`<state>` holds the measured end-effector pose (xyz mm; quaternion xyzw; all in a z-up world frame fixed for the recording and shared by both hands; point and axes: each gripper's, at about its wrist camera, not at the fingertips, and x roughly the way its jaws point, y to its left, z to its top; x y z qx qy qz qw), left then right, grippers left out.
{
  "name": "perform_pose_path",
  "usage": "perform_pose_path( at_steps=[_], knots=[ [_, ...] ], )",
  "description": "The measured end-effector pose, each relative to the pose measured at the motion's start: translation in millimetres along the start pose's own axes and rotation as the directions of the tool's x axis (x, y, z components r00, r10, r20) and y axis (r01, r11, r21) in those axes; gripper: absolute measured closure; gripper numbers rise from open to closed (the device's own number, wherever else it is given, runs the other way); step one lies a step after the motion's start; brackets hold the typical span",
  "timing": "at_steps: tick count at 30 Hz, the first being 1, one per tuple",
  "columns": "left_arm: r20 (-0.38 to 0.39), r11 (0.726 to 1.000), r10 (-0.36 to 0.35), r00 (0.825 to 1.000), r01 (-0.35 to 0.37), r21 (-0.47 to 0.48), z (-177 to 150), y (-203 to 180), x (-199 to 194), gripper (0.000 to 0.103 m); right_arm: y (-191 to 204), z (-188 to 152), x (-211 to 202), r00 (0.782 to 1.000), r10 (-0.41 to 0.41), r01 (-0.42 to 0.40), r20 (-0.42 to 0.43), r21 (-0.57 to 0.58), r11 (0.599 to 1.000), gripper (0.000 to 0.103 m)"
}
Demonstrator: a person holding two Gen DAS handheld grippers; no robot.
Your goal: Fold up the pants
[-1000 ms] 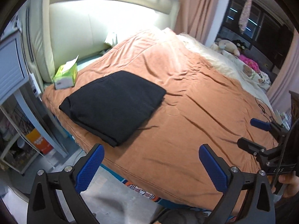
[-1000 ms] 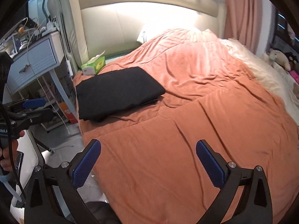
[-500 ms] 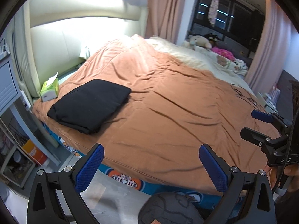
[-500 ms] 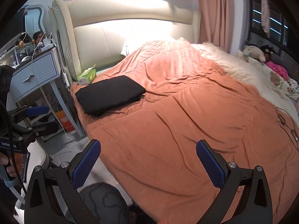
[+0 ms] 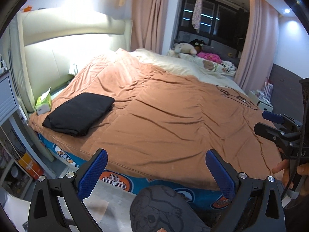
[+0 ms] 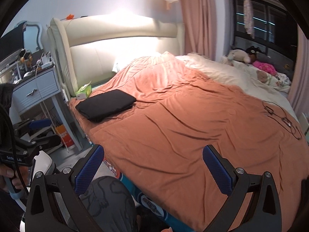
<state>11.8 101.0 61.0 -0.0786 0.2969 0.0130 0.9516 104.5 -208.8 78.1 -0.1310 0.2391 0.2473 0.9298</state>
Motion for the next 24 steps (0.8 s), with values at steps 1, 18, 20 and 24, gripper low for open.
perform_pose_path(
  at_steps=[1,18,20,24],
  knots=[
    [0.010,1.000,0.000,1.000,0.000,0.009,-3,-4,-5,0.001,-1,-3,-6,1.000,-0.004,0.004,0.002,0.008,1.000,0.000],
    [0.100,0.996,-0.026,0.995,0.018,0.084,-51,-53,-62,0.000,-4,-71,-102,0.995,-0.042,0.033,0.088,0.106,0.994,0.000],
    [0.106,0.996,-0.031,0.994,0.022,0.086,-57,-60,-68,0.000,-4,-79,-113,0.994,-0.039,0.026,0.104,0.118,0.993,0.000],
    [0.122,0.996,-0.048,0.991,0.038,0.080,-67,-70,-76,0.001,-4,-96,-124,0.991,-0.073,0.058,0.109,0.138,0.989,0.000]
  ],
)
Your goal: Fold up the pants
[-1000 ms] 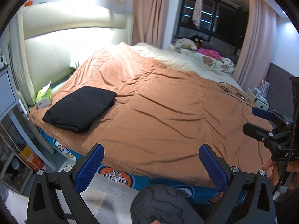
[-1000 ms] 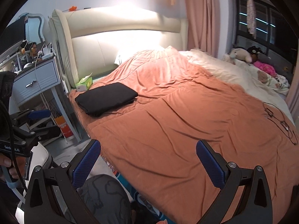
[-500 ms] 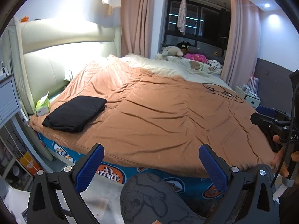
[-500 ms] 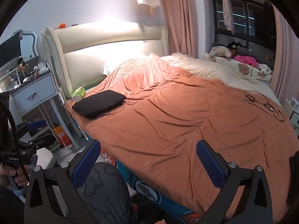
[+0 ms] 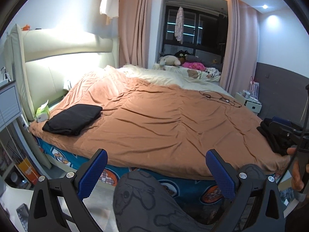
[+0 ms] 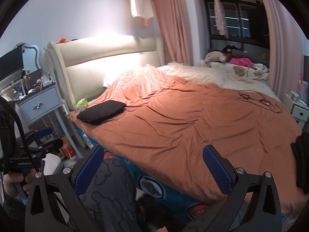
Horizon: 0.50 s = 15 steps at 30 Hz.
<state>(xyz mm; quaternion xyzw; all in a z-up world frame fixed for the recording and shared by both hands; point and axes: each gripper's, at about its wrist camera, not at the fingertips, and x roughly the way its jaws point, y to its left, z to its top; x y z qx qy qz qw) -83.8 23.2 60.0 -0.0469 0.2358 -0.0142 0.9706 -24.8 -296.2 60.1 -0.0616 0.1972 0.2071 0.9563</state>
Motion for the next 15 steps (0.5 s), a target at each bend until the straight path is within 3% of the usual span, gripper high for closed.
perform_pose_path(
  at_steps=[6,15],
  knots=[
    [0.038,1.000,-0.010,0.999,0.009,0.012,-9,-12,-16,0.001,-1,-20,-12,1.000,-0.013,0.012,0.013,0.028,1.000,0.000],
    [0.031,1.000,0.016,0.999,-0.017,0.024,-22,-16,-12,0.000,2,-51,-26,1.000,-0.003,0.002,0.028,0.027,1.000,0.000]
  ],
)
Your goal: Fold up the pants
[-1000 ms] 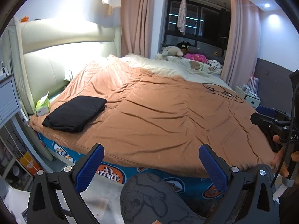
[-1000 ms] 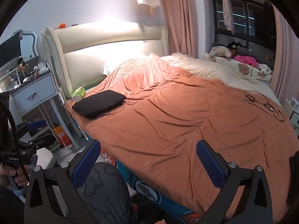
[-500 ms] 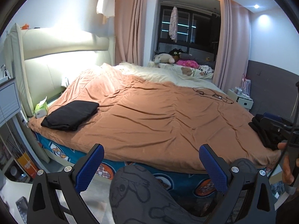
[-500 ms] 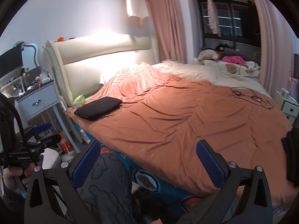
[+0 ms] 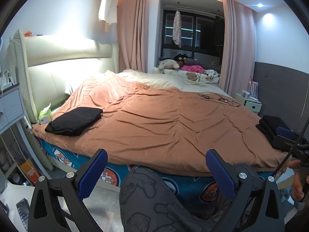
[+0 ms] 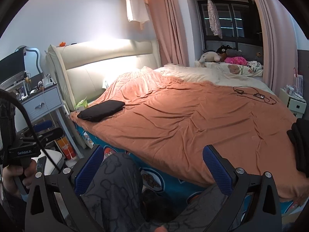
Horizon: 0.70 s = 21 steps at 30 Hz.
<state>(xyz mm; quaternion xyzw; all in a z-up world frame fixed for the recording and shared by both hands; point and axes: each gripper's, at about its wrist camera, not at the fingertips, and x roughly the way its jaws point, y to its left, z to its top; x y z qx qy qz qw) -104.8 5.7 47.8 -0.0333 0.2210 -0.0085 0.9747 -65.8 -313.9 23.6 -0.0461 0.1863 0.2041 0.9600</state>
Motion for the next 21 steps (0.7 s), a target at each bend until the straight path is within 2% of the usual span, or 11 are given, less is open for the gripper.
perform_pose_path(
  at_steps=[10,21],
  knots=[
    [-0.039,1.000,0.008,0.999,-0.008,0.003,-14,-1,24,0.000,3,-11,15,0.999,-0.041,0.041,-0.019,-0.001,0.999,0.000],
    [-0.059,0.998,0.032,0.998,-0.035,-0.047,-24,16,32,0.001,6,-7,30,0.998,-0.028,0.029,-0.058,0.016,0.999,0.000]
  ],
)
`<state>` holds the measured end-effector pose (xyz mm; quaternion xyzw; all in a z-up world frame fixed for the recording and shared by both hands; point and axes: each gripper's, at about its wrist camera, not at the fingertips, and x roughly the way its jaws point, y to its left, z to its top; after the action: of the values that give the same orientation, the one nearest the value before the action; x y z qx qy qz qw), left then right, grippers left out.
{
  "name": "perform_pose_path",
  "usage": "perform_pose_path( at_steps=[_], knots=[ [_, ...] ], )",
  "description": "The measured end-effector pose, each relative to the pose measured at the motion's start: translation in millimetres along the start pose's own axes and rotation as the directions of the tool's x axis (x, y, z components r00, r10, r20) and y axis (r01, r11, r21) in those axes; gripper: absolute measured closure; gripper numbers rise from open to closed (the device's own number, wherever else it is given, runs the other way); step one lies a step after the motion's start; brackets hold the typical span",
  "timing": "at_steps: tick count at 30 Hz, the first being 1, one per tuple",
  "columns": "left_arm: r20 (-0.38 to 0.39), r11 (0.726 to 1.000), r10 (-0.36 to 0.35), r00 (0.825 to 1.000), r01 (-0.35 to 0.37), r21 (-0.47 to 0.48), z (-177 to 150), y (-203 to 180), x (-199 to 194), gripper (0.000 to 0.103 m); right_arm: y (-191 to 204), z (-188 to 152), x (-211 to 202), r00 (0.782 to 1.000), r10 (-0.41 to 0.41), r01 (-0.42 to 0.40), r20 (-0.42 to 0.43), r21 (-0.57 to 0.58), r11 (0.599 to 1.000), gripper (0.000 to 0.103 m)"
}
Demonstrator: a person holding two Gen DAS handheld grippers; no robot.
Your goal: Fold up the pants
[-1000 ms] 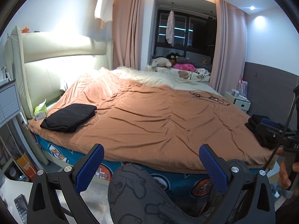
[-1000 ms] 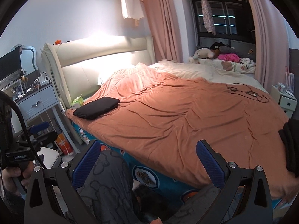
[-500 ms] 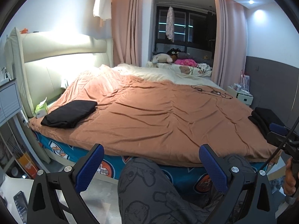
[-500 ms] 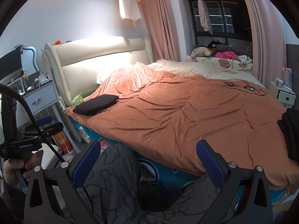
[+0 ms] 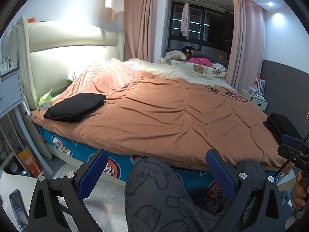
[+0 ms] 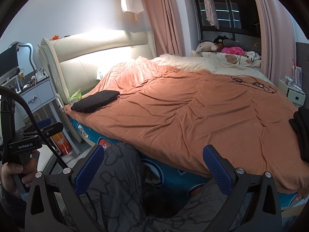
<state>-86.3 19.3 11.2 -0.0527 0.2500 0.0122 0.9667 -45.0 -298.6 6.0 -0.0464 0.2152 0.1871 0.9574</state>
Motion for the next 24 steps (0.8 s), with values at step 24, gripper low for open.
perform_pose_path(
  at_steps=[24],
  knots=[
    [0.038,1.000,-0.007,0.999,0.006,0.015,5.4,-0.5,-9.9,0.001,-2.2,2.7,-9.5,1.000,0.026,-0.026,-0.006,0.015,1.000,0.000]
  ],
)
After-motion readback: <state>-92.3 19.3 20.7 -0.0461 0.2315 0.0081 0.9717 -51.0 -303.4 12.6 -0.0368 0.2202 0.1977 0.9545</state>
